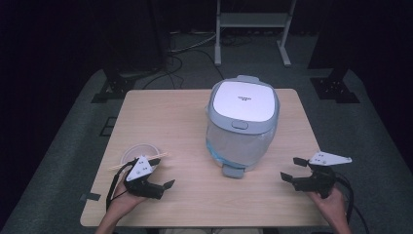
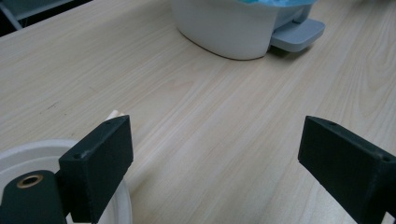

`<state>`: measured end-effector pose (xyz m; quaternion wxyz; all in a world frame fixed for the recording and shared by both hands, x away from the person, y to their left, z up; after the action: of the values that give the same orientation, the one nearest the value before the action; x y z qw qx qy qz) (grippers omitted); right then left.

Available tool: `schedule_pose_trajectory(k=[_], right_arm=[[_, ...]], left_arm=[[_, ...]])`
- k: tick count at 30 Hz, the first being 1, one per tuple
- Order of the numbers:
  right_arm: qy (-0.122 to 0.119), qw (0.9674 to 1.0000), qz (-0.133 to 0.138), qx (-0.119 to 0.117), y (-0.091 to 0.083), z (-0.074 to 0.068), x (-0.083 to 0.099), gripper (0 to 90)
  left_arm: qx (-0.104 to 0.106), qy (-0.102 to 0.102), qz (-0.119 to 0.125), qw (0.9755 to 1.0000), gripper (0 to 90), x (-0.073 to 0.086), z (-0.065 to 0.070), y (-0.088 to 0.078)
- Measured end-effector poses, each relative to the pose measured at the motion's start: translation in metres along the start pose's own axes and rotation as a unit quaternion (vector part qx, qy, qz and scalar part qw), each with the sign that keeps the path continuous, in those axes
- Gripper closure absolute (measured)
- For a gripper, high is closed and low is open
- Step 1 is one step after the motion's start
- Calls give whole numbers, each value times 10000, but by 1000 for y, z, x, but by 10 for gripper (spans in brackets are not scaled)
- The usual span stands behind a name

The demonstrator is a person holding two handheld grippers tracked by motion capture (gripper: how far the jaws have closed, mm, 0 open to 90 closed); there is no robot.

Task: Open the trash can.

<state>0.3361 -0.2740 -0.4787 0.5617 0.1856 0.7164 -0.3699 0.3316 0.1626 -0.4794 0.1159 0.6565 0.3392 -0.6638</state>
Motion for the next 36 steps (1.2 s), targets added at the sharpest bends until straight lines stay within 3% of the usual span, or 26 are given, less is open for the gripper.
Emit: schedule_pose_trajectory(k=[4,5,11,12,16,20,24,27,31,33,36], right_arm=[[78,9997,110,195,1,6,-9,171],[259,9991,249,221,4,10,-18,177],[149,9984,233,501,20,19,-38,176],[155,9977,186,630,28,22,-45,176],[189,9969,0,765,40,28,-48,176],[338,9941,-232,1002,59,42,-52,176],[248,9922,-337,1177,70,52,-53,182],[256,9917,-461,1176,76,55,-51,186],[305,9922,-370,1147,86,53,-56,190],[255,9912,-378,1244,89,52,-58,205],[236,9917,-290,1228,92,52,-60,262]], left_arm=[[118,27,-124,9999,94,2,2,0],[138,35,-122,9998,94,2,3,-1],[174,48,-33,9998,94,-2,5,-4],[178,67,-48,9998,94,-1,4,-5],[165,51,-18,9998,94,-1,2,-8],[150,52,-13,9999,94,-1,0,-11],[164,3,32,9999,94,-2,-1,-13],[155,-42,69,9998,94,-3,-2,-13],[121,-55,84,9999,94,-3,-4,-14],[109,-59,101,9999,94,-3,-4,-15],[97,-61,115,9999,94,-4,-6,-15]])
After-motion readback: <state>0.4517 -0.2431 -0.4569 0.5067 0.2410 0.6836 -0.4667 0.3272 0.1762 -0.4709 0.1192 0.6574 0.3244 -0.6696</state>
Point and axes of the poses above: each handheld gripper's, and its own axes: y roughly forward along the jaws, x roughly out of its underside, z roughly to its right, the point moved 8 cm from there along y, roughly forward along the jaws, and after that the axes turned 13 degrees about z, right-handed, at the moved point
